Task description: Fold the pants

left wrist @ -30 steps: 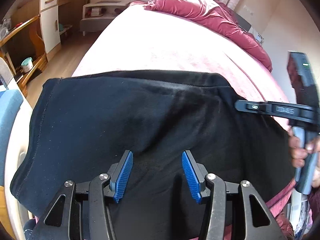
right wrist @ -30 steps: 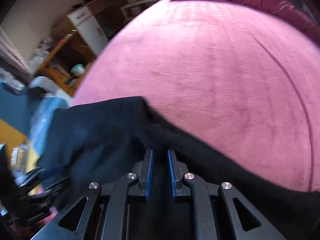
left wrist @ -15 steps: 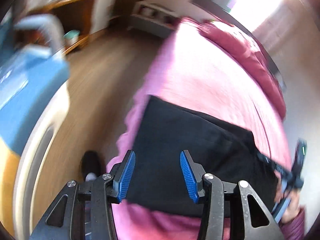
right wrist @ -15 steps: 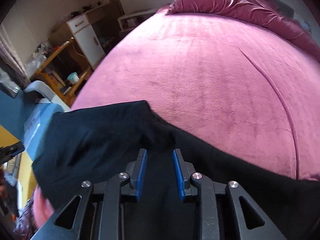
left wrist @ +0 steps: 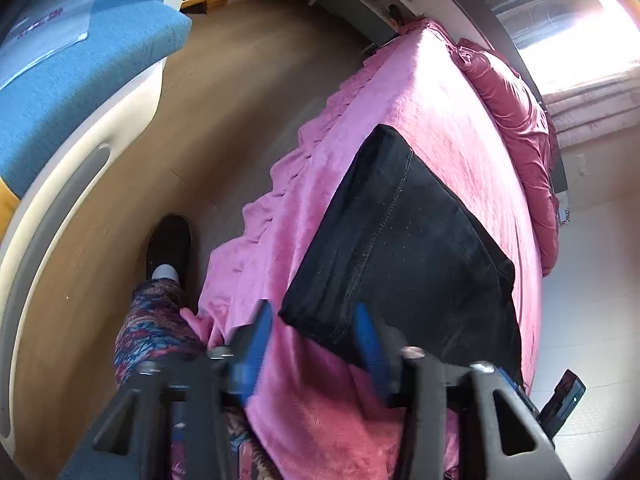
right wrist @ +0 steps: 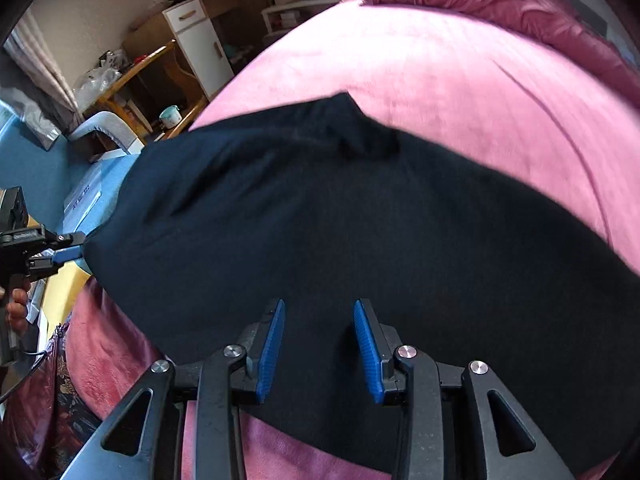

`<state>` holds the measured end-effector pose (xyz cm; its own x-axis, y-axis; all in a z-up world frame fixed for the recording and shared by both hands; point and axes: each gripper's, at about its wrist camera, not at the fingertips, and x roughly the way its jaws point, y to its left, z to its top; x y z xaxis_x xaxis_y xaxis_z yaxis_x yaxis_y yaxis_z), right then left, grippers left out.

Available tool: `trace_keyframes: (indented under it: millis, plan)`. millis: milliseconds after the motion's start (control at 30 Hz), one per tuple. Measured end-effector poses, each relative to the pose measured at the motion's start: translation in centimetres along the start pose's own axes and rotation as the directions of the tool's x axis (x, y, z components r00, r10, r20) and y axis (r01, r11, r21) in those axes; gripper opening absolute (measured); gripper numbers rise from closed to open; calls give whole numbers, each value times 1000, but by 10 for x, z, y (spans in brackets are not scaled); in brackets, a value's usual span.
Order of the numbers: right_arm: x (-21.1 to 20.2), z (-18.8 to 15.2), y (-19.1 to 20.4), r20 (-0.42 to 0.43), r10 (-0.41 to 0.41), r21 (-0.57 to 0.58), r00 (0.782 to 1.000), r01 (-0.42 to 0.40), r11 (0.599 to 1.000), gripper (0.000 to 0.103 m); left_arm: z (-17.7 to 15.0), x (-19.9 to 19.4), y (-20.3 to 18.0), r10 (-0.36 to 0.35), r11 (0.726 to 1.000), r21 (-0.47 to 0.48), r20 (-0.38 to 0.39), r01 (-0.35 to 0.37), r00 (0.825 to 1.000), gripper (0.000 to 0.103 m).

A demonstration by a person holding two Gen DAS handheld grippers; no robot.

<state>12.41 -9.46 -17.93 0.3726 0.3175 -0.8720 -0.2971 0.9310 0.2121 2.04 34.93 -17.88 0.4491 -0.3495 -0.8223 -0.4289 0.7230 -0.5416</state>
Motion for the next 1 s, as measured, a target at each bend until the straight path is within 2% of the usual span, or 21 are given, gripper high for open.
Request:
trace_keyframes:
  millis: [100, 200, 300, 367, 467, 533, 600, 667, 733, 800, 900, 1000]
  plan:
    - [7, -7, -2, -11, -20, 8, 1000, 20, 1000, 37, 0, 2, -3, 30, 999, 39, 30, -31, 999, 8]
    - [11, -15, -6, -10, -15, 16, 1000, 15, 1000, 38, -3, -9, -10, 41, 996, 81, 93, -48, 995, 7]
    - [15, -18, -10, 4, -10, 33, 1000, 10, 999, 39, -9, 9, -13, 154, 977, 141, 53, -160, 987, 7]
    - [15, -17, -11, 5, -6, 41, 1000, 6, 999, 39, -17, 25, -16, 235, 952, 193, 32, -237, 971, 7]
    - [11, -17, -13, 5, 2, 40, 1000, -2, 999, 40, -15, 23, -20, 261, 946, 185, 49, -266, 964, 10]
    - [3, -17, -19, 12, 16, 66, 1000, -17, 998, 40, -11, 11, -23, 290, 937, 176, 86, -301, 953, 22]
    - [-12, -22, -32, 37, 22, 109, 999, -26, 994, 43, -7, -6, -26, 308, 934, 143, 135, -326, 942, 23]
    - [-27, -24, -46, 67, 10, 148, 998, -20, 989, 44, -6, -20, -33, 295, 935, 144, 190, -324, 936, 23]
    - [-41, -30, -66, 88, -6, 203, 996, -12, 979, 44, -10, -30, -48, 249, 938, 184, 227, -293, 941, 23]
    - [-56, -36, -89, 105, -25, 264, 994, -4, 964, 44, -16, -32, -68, 215, 929, 248, 248, -276, 945, 23]
    - [-81, -55, -141, 131, -36, 404, 991, -20, 914, 44, -32, -23, -104, 125, 904, 377, 222, -204, 967, 25]
    - [-113, -83, -205, 173, -50, 571, 984, -59, 819, 44, -49, -6, -131, 78, 876, 462, 154, -141, 985, 25]
